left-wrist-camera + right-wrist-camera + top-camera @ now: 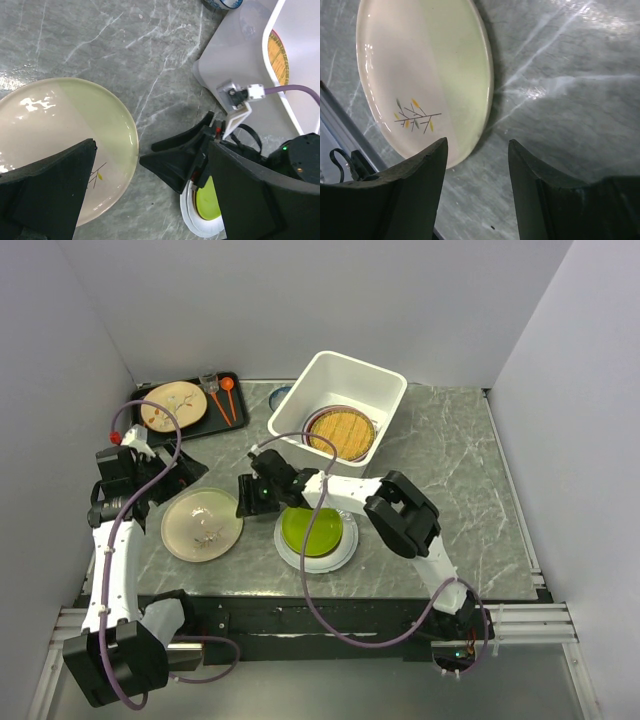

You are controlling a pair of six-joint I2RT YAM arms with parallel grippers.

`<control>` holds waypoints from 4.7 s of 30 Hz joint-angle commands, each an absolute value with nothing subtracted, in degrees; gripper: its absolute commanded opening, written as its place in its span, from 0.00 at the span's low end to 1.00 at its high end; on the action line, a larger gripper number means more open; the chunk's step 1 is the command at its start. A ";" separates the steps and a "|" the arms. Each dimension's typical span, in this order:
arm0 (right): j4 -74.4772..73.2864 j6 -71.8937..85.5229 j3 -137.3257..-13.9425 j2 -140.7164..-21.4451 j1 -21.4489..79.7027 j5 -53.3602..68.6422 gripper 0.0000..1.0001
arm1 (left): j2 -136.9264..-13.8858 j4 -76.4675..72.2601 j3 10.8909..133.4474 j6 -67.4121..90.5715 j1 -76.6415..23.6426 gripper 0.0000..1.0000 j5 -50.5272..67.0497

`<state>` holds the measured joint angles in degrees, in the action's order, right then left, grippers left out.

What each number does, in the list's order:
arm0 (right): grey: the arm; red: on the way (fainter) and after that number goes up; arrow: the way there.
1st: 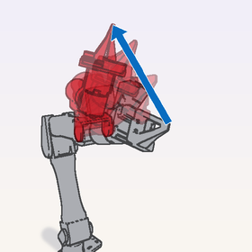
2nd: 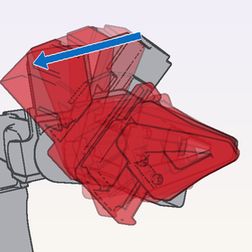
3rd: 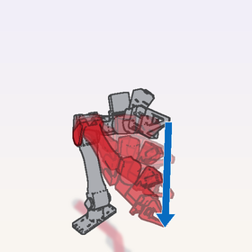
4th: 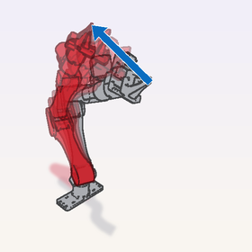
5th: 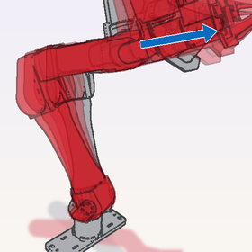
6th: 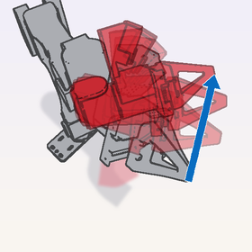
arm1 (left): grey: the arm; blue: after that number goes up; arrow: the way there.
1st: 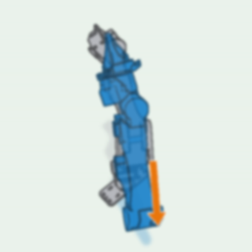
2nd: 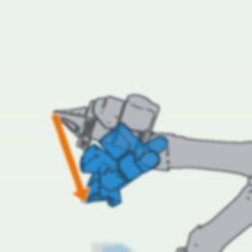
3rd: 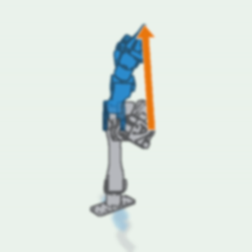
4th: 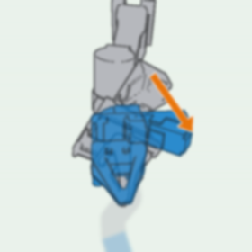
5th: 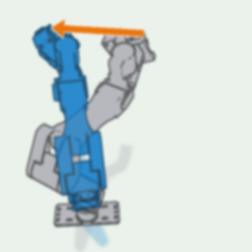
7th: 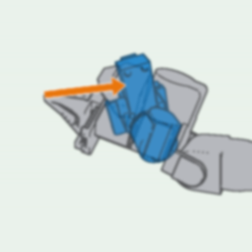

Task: Place the plates into the plastic bin on the countertop
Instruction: Pick up the plate at the center of the board.

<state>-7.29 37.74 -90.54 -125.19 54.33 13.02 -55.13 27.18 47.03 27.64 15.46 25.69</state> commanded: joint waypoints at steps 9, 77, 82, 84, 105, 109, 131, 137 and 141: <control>-4.83 39.64 -92.90 -129.81 56.42 10.56 0.52 | -54.67 24.35 46.06 26.72 15.73 0.99 29.00; -21.62 36.65 -76.29 -97.65 53.70 -14.33 0.00 | -63.00 0.62 20.13 46.06 -1.75 0.01 15.46; -18.55 37.26 -71.99 -95.72 52.21 -11.17 0.00 | -68.63 -2.63 19.78 46.05 -3.43 0.01 16.26; -17.58 37.44 -71.28 -95.54 52.12 -10.11 0.00 | -69.43 -3.78 19.51 46.32 -4.39 0.01 15.82; -7.65 39.73 -64.16 -96.06 50.19 1.23 0.45 | -71.81 -4.66 21.09 45.70 -6.06 0.01 14.94; -5.90 39.73 -63.37 -96.85 49.83 2.98 0.45 | -71.11 -4.48 21.01 45.62 -6.15 0.01 14.59; 12.03 50.80 -50.80 -97.29 49.48 14.85 0.31 | -67.59 -4.04 19.69 45.35 -6.42 0.01 14.33; 15.64 52.82 -48.87 -97.56 49.31 14.33 0.01 | -67.33 -3.69 19.86 44.74 -6.50 0.01 14.41; 15.47 52.65 -48.25 -96.51 49.04 13.36 0.00 | -66.36 -3.25 19.95 44.74 -6.50 0.01 14.41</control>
<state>10.81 53.56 -49.28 -97.43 48.69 13.10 -67.20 -6.20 20.38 46.19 -6.00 13.74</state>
